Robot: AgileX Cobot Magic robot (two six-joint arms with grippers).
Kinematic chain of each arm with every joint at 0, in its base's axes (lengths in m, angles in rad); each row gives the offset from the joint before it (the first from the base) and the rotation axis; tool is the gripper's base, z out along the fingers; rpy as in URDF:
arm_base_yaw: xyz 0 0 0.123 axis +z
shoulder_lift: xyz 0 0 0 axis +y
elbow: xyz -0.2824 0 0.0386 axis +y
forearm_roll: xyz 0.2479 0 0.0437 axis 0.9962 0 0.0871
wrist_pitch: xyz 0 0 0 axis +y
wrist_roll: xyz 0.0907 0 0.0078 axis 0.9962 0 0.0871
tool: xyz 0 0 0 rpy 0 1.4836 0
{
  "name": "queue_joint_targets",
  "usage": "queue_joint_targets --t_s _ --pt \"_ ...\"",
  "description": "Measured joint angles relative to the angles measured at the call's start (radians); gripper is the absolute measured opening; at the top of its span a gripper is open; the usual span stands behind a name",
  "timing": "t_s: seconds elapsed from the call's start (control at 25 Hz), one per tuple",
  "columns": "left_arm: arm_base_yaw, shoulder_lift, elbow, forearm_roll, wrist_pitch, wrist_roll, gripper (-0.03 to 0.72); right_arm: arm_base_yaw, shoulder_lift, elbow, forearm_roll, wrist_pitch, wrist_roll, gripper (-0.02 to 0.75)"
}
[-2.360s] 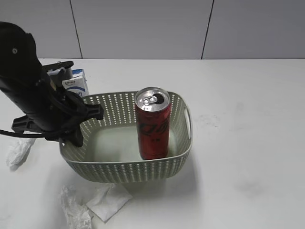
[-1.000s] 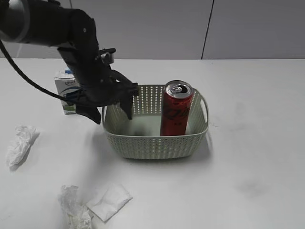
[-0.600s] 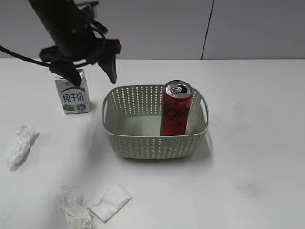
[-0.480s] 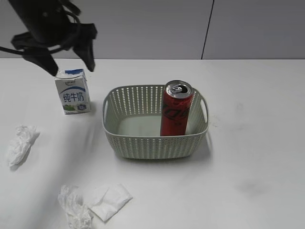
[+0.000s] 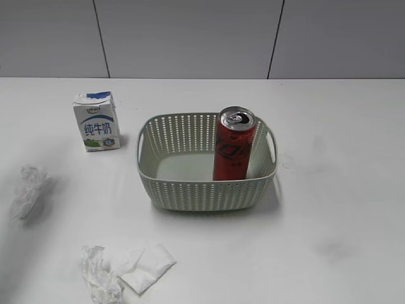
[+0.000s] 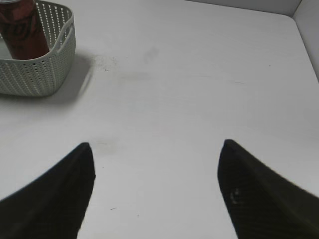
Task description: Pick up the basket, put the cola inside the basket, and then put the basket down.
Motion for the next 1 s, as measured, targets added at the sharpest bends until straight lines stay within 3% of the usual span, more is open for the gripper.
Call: queue_joint_targets --t_s 0.16,0.64,1.0 --pt "0.037 -0.138 0.150 0.000 0.000 0.023 0.626 0.000 0.000 0.000 0.000 0.000 0.000 0.585" --pt "0.038 -0.663 0.713 -0.073 -0.034 0.026 0.599 0.000 0.000 0.000 0.000 0.000 0.001 0.585" --pt "0.038 -1.116 0.964 -0.079 -0.107 0.026 0.594 0.000 0.000 0.000 0.000 0.000 0.001 0.585"
